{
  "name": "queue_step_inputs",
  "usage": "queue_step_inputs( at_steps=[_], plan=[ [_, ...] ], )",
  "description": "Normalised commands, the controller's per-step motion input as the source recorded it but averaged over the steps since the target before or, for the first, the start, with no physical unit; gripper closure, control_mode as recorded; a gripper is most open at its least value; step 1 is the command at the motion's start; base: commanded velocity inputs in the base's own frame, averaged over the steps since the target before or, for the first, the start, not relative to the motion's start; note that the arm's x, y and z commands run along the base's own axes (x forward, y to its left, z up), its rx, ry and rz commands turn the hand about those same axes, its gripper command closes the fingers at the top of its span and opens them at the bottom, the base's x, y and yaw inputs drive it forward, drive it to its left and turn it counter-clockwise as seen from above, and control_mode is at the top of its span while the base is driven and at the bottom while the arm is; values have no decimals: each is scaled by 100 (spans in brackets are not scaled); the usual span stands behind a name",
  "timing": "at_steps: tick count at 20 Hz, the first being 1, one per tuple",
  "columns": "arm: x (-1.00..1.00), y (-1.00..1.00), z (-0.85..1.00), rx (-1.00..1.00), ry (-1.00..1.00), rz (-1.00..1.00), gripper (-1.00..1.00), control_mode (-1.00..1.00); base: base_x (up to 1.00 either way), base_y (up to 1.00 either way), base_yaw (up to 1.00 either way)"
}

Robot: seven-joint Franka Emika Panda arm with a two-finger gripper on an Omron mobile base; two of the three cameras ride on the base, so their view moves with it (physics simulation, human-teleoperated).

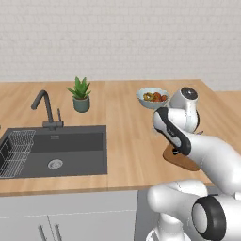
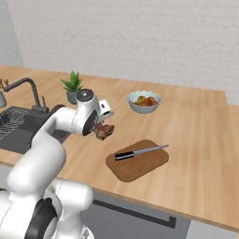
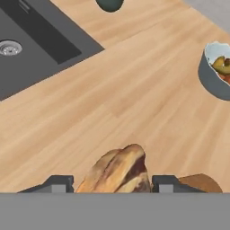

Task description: Pick up the knife from the drawer and place it on the cutting board. Then place the meat from the plate to the cutting board.

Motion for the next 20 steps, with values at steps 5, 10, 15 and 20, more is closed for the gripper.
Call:
queue_step_inputs(
  at_steps=[5, 10, 15, 20],
  plan=[
    [-18, -92, -35, -5, 0, -1, 100, -100, 0, 0, 0],
    [-1, -77, -29, -7, 2, 0, 100, -100, 0, 0, 0],
    [0, -50, -27, -6, 5, 0, 100, -100, 0, 0, 0],
    [0, -16, -32, -2, 1, 0, 100, -100, 0, 0, 0]
  ],
)
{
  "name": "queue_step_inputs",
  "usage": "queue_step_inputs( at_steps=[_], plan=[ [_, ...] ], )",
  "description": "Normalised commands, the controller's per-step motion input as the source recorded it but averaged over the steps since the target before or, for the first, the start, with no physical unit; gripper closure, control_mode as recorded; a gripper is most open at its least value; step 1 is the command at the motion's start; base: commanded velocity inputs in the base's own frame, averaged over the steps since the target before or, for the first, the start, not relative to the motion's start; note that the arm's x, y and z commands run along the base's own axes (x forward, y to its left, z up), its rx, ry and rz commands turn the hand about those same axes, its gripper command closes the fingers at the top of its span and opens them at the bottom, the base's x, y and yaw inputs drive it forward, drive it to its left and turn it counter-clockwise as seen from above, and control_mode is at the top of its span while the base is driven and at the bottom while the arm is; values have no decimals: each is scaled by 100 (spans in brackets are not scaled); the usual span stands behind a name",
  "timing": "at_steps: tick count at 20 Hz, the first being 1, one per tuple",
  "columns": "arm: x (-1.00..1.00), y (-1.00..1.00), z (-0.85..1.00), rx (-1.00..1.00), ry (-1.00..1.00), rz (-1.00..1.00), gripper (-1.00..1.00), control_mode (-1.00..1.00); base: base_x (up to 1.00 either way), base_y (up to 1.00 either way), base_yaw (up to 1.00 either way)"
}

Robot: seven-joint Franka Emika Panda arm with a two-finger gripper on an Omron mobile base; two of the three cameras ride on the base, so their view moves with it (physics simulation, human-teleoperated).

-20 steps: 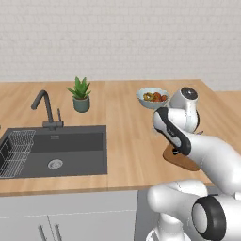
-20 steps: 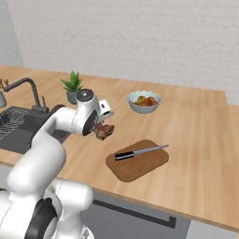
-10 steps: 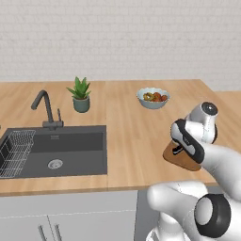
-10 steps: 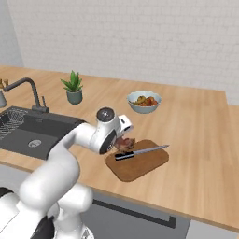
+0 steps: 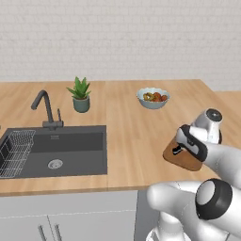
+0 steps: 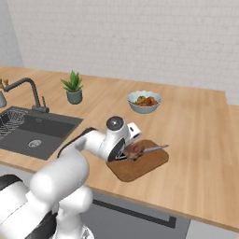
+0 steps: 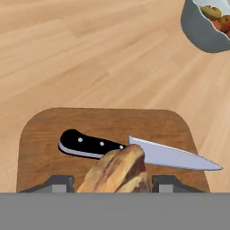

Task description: Pick up the knife from the drawer and place it on the cutting board. Then place the meat from the plate to the cutting board.

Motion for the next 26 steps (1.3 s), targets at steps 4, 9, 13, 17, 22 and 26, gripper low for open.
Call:
queue_step_inputs(
  at_steps=[4, 9, 13, 17, 22, 26],
  plan=[
    [2, 0, -34, 0, -2, 0, 100, -100, 0, 0, 0],
    [8, 0, -32, 0, 0, 0, 100, -100, 0, 0, 0],
    [18, 0, -30, 0, 0, 0, 100, -100, 0, 0, 0],
    [30, 0, -24, 0, 0, 0, 100, -100, 0, 0, 0],
    [34, 0, -18, 0, 0, 0, 100, -100, 0, 0, 0],
    [22, 0, -15, 0, 0, 0, 100, -100, 0, 0, 0]
  ],
)
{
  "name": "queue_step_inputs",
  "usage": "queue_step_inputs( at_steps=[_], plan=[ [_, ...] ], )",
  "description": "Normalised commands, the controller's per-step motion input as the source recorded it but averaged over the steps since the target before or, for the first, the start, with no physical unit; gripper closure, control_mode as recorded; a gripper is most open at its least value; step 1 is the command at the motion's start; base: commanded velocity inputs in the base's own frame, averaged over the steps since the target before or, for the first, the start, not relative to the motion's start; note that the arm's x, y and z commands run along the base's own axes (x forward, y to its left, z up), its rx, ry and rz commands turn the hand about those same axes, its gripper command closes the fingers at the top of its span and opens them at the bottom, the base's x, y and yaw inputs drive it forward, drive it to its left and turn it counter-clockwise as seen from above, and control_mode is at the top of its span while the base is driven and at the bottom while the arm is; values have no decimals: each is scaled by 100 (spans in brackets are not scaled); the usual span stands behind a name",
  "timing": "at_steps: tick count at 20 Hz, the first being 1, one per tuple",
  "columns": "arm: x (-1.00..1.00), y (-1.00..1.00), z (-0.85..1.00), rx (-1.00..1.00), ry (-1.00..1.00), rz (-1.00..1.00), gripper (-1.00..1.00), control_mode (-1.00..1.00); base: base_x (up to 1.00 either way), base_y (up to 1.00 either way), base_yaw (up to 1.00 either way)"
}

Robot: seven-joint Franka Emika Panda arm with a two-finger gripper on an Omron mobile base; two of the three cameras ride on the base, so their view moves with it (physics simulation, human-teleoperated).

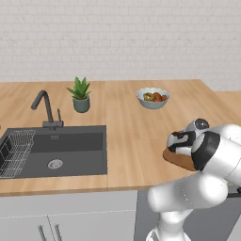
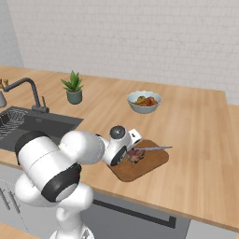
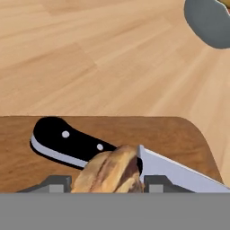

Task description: Pick up the knife from the drawer and place it on the cutting board. Then place the meat from the plate to the cutting board.

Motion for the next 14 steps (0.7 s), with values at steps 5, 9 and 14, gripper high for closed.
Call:
queue_step_inputs(
  at_steps=[5, 9, 14],
  plan=[
    [2, 0, -6, 0, 0, 0, -100, -100, 0, 0, 0],
    [0, 0, 0, 0, 0, 0, -100, -100, 0, 0, 0],
    [-2, 2, 1, 0, 0, 0, -100, -100, 0, 0, 0]
  ],
)
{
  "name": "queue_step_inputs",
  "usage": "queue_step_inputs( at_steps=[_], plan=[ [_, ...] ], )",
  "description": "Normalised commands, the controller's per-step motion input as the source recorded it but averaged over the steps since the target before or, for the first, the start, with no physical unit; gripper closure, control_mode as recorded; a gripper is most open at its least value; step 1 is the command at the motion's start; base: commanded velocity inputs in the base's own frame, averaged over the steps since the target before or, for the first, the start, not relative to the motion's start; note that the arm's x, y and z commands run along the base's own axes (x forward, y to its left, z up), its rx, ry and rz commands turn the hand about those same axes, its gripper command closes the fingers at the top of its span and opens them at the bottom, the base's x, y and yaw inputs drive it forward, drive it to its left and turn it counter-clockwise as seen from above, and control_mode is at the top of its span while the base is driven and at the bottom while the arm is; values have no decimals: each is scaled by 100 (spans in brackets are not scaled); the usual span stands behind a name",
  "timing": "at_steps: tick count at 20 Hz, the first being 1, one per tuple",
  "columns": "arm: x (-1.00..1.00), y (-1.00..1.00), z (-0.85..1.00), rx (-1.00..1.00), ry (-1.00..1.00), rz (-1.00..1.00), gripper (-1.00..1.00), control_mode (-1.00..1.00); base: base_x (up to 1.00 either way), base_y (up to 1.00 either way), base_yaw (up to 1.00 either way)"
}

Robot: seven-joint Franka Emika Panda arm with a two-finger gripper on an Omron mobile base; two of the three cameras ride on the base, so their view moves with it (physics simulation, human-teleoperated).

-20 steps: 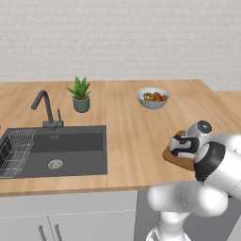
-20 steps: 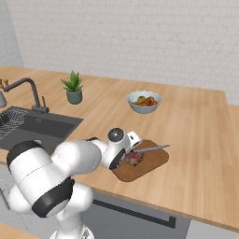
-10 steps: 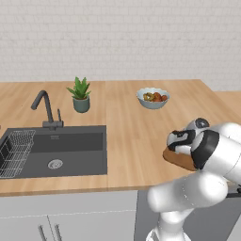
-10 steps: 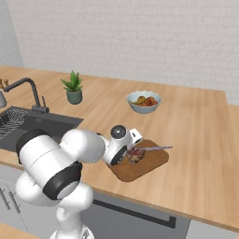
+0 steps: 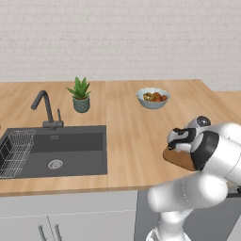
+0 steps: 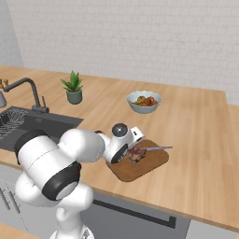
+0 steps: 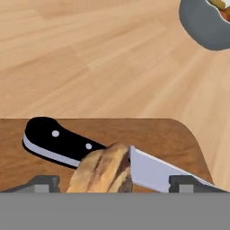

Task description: Pick up the knife from the drawer and place it on the cutting board. Then place the meat from the plate to the cutting board.

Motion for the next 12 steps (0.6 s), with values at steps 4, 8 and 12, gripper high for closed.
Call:
queue_step_inputs(
  at_steps=[4, 8, 12],
  plan=[
    [-20, 0, 17, 0, 0, -3, -100, -100, 0, 0, 0],
    [-20, 0, 35, 0, 0, -3, -100, -100, 0, 0, 0],
    [-16, 10, 49, 0, 0, -2, -100, -100, 0, 0, 0]
  ],
)
